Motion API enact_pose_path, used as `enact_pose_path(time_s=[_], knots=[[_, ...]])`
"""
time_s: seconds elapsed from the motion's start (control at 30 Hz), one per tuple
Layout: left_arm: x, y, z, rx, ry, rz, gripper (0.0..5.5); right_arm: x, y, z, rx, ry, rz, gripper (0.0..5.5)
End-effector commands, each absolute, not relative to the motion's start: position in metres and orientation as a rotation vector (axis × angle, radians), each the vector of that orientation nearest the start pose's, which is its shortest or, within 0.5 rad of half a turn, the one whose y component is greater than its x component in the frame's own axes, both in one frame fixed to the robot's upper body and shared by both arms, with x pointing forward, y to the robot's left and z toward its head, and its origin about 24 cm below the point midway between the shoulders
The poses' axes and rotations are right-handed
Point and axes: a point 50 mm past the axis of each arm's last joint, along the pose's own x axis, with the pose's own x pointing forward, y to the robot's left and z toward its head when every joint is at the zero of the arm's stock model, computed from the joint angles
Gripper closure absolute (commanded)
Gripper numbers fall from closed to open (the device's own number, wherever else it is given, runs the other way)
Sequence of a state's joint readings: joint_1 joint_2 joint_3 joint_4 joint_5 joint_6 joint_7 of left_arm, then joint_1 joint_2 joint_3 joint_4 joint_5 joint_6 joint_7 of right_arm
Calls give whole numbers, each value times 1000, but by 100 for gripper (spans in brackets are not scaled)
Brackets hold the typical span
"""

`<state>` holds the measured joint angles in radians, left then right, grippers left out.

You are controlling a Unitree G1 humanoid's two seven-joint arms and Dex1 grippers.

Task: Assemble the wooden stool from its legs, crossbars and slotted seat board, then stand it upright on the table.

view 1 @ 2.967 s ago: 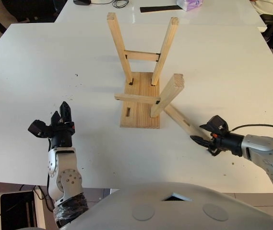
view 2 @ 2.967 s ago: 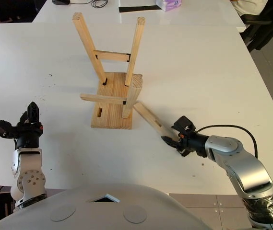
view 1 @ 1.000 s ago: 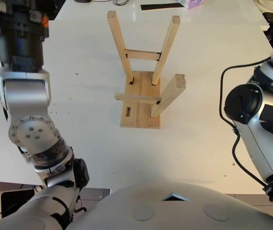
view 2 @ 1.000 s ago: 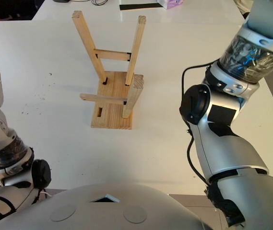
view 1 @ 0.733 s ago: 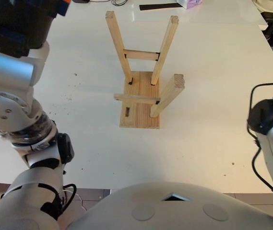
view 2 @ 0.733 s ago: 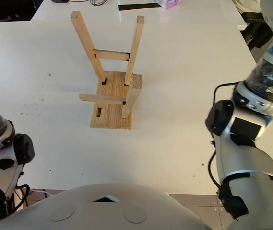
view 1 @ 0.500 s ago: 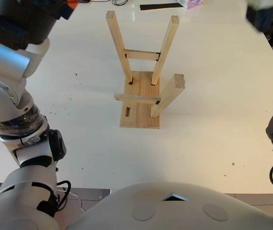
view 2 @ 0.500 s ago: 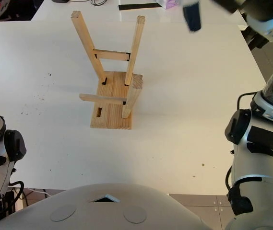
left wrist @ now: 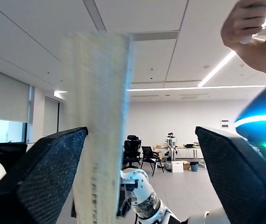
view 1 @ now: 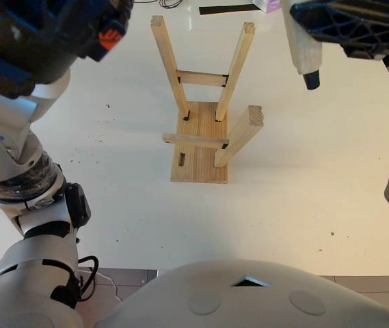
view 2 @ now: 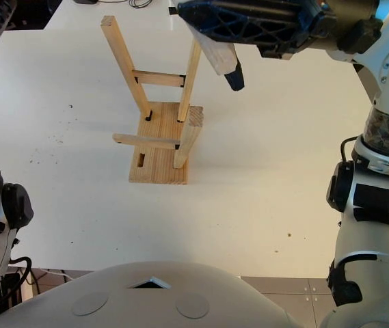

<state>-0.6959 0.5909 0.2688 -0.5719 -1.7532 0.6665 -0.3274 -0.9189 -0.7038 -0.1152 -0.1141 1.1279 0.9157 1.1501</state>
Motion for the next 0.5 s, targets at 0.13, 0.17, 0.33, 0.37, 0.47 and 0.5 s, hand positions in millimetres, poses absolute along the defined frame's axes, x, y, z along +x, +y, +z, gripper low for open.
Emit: enact_pose_path(time_s=[0.13,0.17,0.33,0.37,0.47,0.5], knots=[[209,133,325,-430,-475,-1436,122,257,-141,302,-34,-164,1737,345],[211,132,324,-427,-470,-1428,122,258,-141,303,-38,-167,1733,345],[218,129,319,-399,-450,-1398,122,258,-140,302,-41,-175,1722,345],[219,129,318,-388,-446,-1397,122,259,-140,300,-53,-164,1718,345],[221,126,313,-309,-426,-1390,122,263,-137,290,-107,-122,1705,345],[221,125,310,-285,-422,-1392,122,265,-137,286,-137,-112,1698,345]])
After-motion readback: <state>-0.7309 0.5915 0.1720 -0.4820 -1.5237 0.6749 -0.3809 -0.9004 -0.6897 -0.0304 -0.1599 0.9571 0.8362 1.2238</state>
